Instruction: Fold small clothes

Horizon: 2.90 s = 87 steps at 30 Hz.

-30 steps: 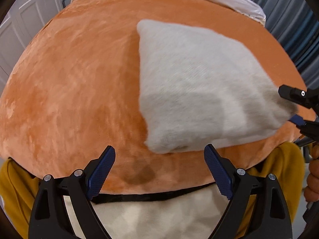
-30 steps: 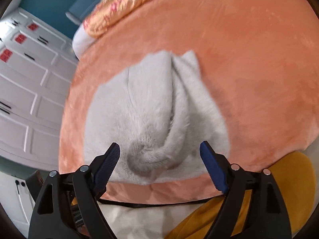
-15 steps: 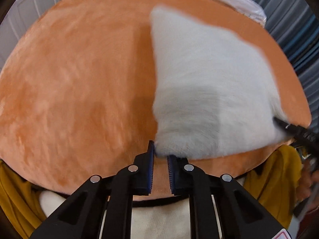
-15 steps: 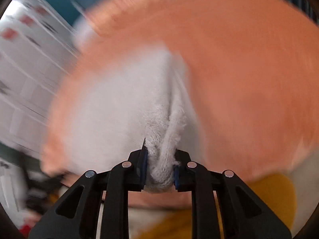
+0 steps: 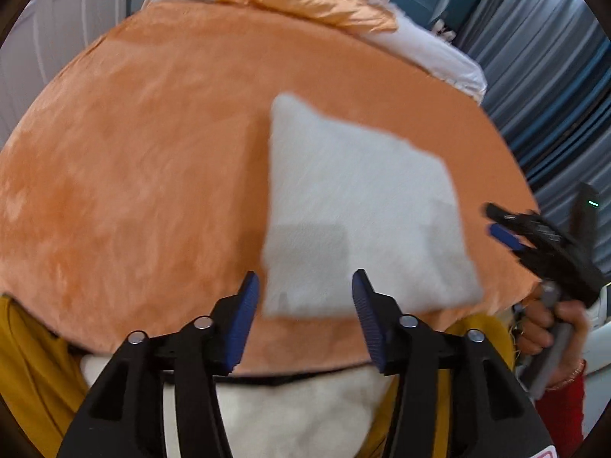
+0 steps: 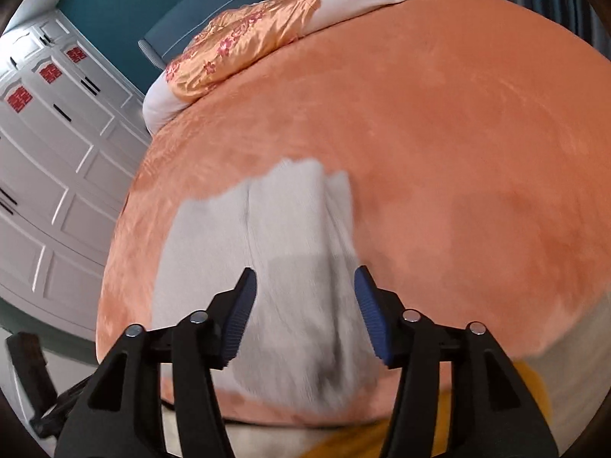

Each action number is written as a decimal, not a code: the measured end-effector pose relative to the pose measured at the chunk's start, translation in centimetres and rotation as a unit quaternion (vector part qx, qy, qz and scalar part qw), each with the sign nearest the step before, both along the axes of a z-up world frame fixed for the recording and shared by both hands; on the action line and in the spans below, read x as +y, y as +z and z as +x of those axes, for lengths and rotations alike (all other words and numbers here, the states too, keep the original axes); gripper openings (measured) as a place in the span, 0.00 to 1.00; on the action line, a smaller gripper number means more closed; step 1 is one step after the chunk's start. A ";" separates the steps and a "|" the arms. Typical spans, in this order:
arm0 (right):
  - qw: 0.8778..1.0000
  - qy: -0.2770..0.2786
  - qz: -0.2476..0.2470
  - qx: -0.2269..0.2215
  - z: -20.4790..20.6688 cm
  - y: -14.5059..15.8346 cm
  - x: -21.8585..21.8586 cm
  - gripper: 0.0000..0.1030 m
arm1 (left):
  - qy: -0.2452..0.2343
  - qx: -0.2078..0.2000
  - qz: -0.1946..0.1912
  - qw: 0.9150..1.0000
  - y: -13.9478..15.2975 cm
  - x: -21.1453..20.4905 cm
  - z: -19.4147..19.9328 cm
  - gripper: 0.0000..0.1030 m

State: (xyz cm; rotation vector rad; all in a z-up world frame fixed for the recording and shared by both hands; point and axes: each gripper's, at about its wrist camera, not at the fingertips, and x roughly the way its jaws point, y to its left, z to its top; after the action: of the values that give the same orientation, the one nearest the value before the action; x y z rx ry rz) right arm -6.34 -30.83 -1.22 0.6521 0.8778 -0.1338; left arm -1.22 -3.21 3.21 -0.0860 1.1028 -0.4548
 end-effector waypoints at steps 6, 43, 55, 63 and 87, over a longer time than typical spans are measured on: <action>0.996 0.030 -0.042 0.074 4.9 -3.1 0.3 0.14 | -0.012 0.003 0.043 0.999 -2.0 -4.1 2.1 0.48; 0.993 0.016 -0.018 0.118 -4.0 -6.9 3.2 0.07 | -0.030 0.018 0.117 0.993 -5.4 -4.9 2.9 0.41; 0.993 -0.005 -0.047 0.112 -4.6 -4.3 3.4 0.18 | -0.025 0.014 0.116 0.993 -5.4 -4.7 2.7 0.42; 0.994 -0.029 0.001 0.110 -5.7 -4.9 2.2 0.60 | 0.011 0.044 0.041 0.998 -3.8 -1.3 2.4 0.46; 0.995 -0.038 0.014 0.089 -5.5 -4.9 3.4 0.13 | 0.057 0.049 0.018 0.997 -1.9 3.6 1.8 0.48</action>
State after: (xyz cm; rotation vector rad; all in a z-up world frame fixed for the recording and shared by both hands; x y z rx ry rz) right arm -11.88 -27.45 -6.10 0.7083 1.0277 -0.2507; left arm 0.54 0.44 1.36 -0.1401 1.1946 -0.3314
